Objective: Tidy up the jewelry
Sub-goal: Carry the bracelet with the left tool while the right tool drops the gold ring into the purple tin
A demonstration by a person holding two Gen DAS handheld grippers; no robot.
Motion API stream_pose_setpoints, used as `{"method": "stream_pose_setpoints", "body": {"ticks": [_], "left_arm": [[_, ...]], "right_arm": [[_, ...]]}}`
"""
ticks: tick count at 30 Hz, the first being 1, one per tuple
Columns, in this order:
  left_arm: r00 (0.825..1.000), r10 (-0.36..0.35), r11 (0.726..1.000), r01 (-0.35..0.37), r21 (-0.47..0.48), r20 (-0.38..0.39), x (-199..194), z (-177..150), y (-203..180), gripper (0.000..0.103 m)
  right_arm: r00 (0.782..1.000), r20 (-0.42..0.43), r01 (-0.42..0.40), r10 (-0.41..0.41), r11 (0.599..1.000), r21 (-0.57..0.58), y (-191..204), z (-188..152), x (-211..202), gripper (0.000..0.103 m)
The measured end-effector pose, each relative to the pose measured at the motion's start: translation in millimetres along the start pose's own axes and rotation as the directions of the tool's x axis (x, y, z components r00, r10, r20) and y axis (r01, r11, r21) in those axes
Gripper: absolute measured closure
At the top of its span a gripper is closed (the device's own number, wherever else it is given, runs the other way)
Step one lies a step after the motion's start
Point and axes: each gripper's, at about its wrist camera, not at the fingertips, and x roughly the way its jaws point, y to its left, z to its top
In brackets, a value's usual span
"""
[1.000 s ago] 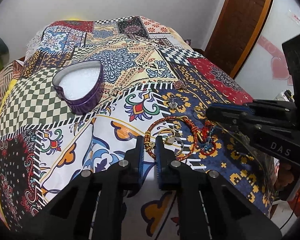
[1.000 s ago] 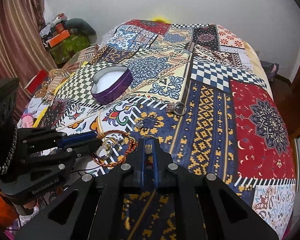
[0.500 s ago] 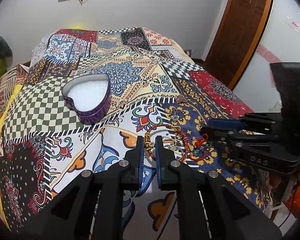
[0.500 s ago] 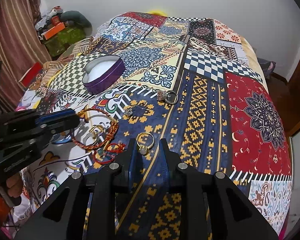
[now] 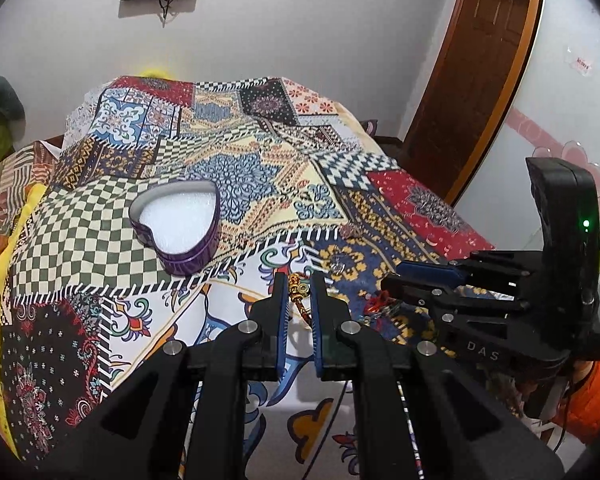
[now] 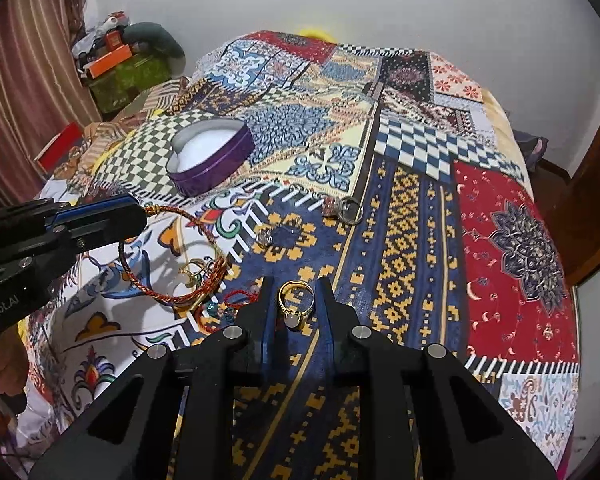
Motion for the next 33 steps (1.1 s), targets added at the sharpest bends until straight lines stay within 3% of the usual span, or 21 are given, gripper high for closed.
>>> {"method": "stream_pose_setpoints", "body": {"ticks": [19,33], "left_arm": [[0.988,0.081,0.996,-0.086,0.038,0.135,-55,28,1,0.094],[0.972,0.162,0.986,-0.168,0.021,0.171,-58,47,33,0.094]], "right_arm": [[0.988,0.154,-0.017,0.019,1.000,-0.015,33,30,-55,0.086],[0.979,0.197,-0.053,0.060,0.998,-0.041,58,62,-47,0.086]]}}
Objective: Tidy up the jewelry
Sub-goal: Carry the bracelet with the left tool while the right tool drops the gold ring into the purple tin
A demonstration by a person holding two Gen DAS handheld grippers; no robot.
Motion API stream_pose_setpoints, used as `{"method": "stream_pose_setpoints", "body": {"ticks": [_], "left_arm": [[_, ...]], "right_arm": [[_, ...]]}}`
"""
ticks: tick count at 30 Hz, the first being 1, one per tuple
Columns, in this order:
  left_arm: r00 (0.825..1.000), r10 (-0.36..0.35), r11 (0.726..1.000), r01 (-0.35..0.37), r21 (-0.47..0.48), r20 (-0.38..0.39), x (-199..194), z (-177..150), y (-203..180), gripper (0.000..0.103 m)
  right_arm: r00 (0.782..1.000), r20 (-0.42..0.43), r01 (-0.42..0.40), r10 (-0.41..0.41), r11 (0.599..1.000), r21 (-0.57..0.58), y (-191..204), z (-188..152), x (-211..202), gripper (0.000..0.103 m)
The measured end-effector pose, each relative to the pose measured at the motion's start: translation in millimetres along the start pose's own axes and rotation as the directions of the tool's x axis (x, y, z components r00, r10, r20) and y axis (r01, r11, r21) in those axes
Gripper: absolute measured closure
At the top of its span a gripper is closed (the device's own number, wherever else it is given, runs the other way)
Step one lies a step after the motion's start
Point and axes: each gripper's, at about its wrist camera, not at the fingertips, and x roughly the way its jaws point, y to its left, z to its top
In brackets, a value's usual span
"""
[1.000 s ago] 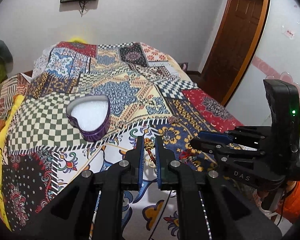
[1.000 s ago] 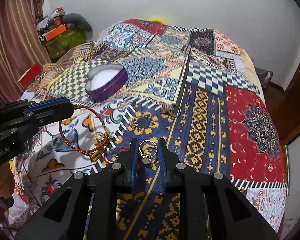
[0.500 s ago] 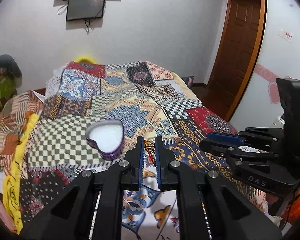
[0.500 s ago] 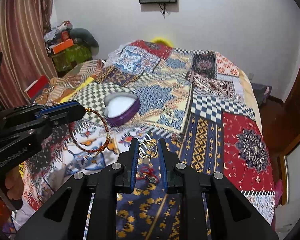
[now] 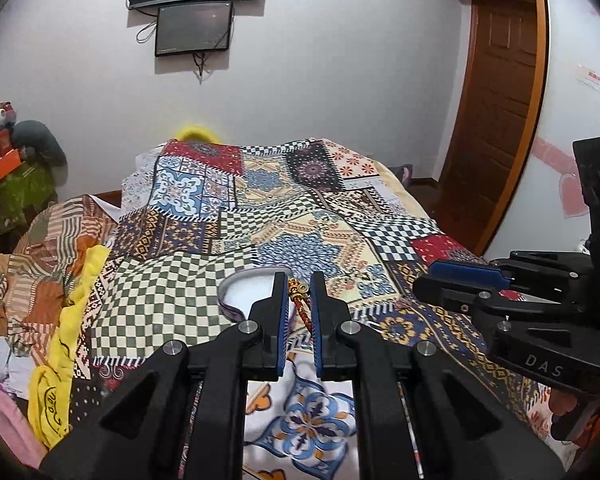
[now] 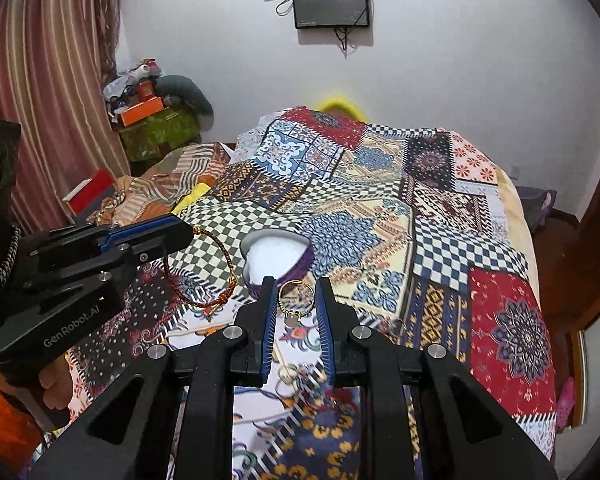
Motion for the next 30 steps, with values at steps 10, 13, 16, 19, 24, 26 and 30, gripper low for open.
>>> {"method": "stream_pose_setpoints", "body": {"ticks": [10,13,16,19,24,26,30], "left_arm": [[0.999,0.033,0.999,-0.033,-0.006,-0.008,27,12,25,0.094],[0.999,0.038,0.999,-0.038,-0.009,-0.016,39,15,33,0.094],[0.999,0.040,0.999,-0.041,-0.016,-0.031,53,16,41,0.094],[0.998,0.050,0.999,-0.051,-0.014,-0.040,66,16,46,0.094],[0.997,0.038,0.999,-0.040,-0.032,-0.066,91,14,56,0.094],[0.997,0.029,0.998,-0.033,-0.046,-0.075,100,14,60,0.094],[0.995,-0.003,0.996,-0.006,-0.092,-0.097,117,11,71,0.094]], "right_arm": [[0.999,-0.039,-0.021,0.020,0.999,-0.030,5,16,35,0.086],[0.998,-0.061,-0.020,0.018,0.999,-0.036,4,20,51,0.086],[0.996,-0.091,-0.021,0.018,0.999,-0.038,2,23,67,0.086],[0.993,-0.121,-0.021,0.016,0.999,-0.043,0,28,83,0.086],[0.986,-0.163,-0.037,0.030,0.998,-0.041,-4,34,105,0.086],[0.982,-0.184,-0.041,0.033,0.998,-0.043,-3,36,115,0.086],[0.974,-0.224,-0.053,0.043,0.998,-0.040,-3,38,132,0.086]]}}
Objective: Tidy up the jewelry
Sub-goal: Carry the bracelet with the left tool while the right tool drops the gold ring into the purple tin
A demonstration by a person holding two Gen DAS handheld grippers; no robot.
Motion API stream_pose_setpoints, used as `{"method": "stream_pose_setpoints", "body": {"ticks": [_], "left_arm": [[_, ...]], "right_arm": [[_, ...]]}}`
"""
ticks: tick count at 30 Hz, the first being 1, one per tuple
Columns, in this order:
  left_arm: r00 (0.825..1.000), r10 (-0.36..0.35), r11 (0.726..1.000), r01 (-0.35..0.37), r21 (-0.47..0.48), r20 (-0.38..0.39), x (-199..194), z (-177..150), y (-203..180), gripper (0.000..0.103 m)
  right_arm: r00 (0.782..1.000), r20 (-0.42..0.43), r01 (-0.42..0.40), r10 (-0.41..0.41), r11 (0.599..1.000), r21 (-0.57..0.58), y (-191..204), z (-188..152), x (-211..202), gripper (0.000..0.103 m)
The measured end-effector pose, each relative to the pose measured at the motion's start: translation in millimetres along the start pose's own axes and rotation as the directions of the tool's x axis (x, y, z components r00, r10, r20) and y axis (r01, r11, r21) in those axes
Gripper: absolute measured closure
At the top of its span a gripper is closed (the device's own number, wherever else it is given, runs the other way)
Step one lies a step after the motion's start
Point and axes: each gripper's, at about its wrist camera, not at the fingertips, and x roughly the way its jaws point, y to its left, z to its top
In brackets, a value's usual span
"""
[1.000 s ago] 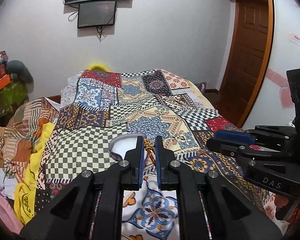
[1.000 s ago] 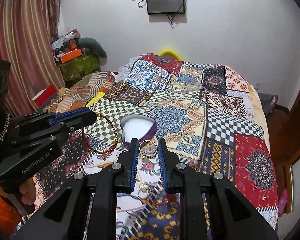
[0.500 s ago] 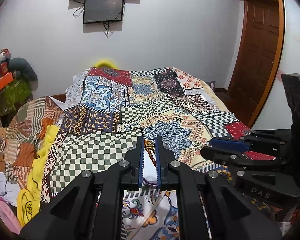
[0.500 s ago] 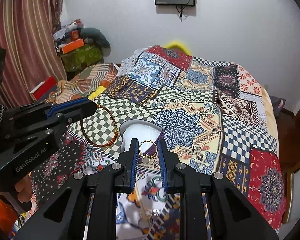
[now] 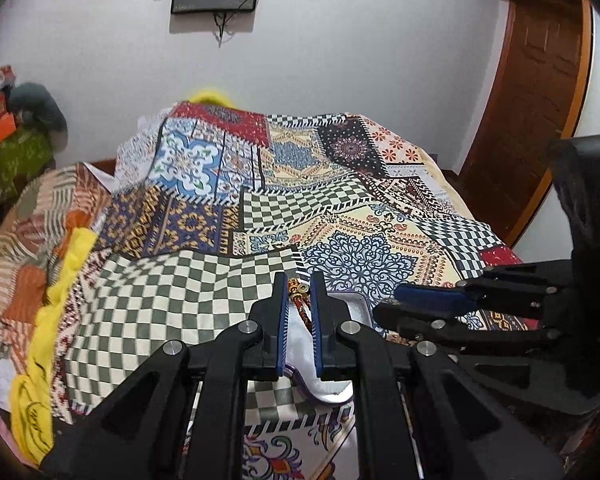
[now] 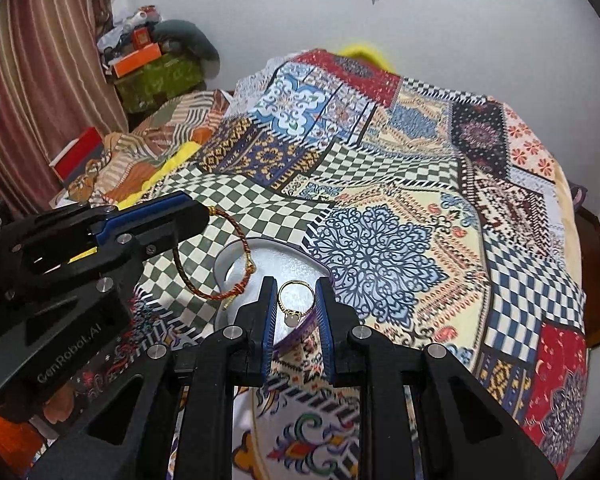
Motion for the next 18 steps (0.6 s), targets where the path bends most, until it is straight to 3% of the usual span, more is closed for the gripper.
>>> {"method": "stream_pose_setpoints", "body": {"ticks": [12,18], "left_arm": [[0.997,0.021,1.000,-0.022,-0.004,-0.081,35,-11,17,0.094],[0.994,0.041,0.999,-0.040,0.009,-0.102,37,-16,22,0.094]], "right_arm": [[0.991,-0.130,-0.041,0.039,0.999,-0.013,-2,6,41,0.086],[0.988,-0.150,-0.041,0.037,0.999,-0.023,1,3,49,0.085]]}}
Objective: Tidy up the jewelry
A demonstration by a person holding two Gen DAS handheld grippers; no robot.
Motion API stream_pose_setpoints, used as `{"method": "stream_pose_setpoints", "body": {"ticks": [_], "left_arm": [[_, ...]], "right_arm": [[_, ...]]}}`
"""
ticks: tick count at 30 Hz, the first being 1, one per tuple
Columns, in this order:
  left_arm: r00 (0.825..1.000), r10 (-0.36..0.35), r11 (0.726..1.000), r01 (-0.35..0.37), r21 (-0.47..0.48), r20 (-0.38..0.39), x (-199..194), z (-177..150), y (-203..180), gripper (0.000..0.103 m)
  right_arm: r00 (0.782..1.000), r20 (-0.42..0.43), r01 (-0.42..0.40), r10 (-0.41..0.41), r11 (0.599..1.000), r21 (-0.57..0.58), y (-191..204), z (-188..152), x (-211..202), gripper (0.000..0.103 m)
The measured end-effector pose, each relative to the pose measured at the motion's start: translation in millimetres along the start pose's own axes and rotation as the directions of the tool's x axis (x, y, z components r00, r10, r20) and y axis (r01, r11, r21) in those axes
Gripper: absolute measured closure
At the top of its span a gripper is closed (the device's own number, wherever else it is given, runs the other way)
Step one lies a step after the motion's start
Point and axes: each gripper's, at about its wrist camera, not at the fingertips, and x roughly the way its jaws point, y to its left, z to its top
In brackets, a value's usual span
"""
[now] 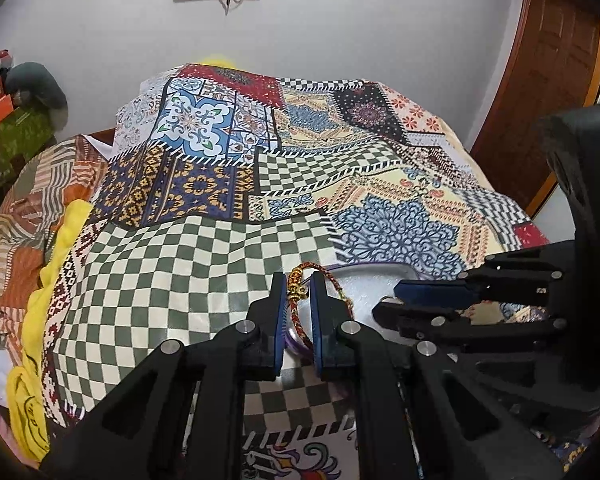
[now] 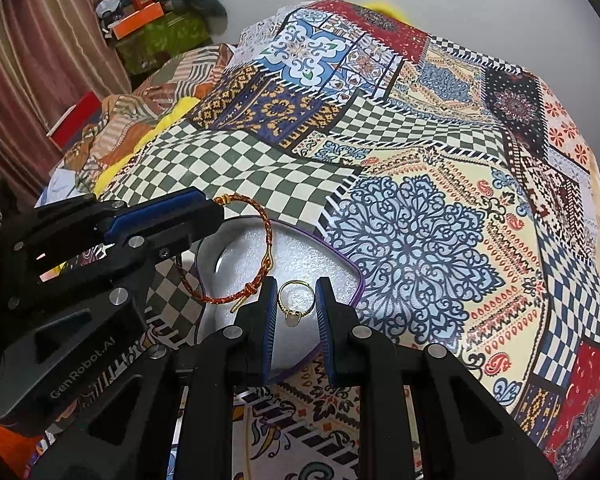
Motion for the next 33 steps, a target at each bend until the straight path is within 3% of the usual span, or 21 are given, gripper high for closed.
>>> {"method": "stream_pose_setpoints", "body": {"ticks": [11,14,15,16,19,21,27,31,33], "left_arm": [[0.999,0.029,0.999,-0.028,0.031,-0.019,-14,-3,-1,0.091],[0.999,0.047,0.998,-0.047,0.032,-0.008,-24,-3,0,0.076],[0.998,0.058,0.998,-0.058,0.032,-0.005,-27,-3,1,0.064],[0.998,0.067,0.997,-0.067,0.030,0.001,-31,-5,3,0.059],[0.998,0.060,0.998,-0.059,0.034,-0.016,-36,-14,6,0.059],[0.998,0.053,0.997,-0.051,0.053,-0.040,-36,-23,5,0.059],[0.994,0.075,0.987,-0.063,0.149,-0.075,-24,-49,-10,0.061],[0.992,0.086,0.981,-0.069,0.180,-0.088,-10,-53,-16,0.078],[0.992,0.088,0.980,-0.070,0.184,-0.094,-3,-53,-16,0.082]], "right_arm": [[1.000,-0.009,-0.007,0.007,1.000,0.024,-1,2,-7,0.085],[1.000,0.005,0.007,-0.007,1.000,0.015,1,2,-15,0.085],[1.000,0.019,0.019,-0.019,1.000,0.008,2,1,-20,0.085],[0.999,0.031,0.027,-0.027,1.000,0.004,3,0,-24,0.085],[0.997,0.067,0.043,-0.044,0.999,0.004,4,-2,-36,0.075],[0.994,0.094,0.062,-0.062,0.998,0.004,5,-5,-43,0.060],[0.988,0.125,0.085,-0.087,0.996,0.020,-1,-14,-57,0.059],[0.989,0.127,0.076,-0.081,0.996,0.045,-11,-21,-63,0.059],[0.989,0.128,0.068,-0.076,0.996,0.060,-17,-25,-66,0.059]]}}
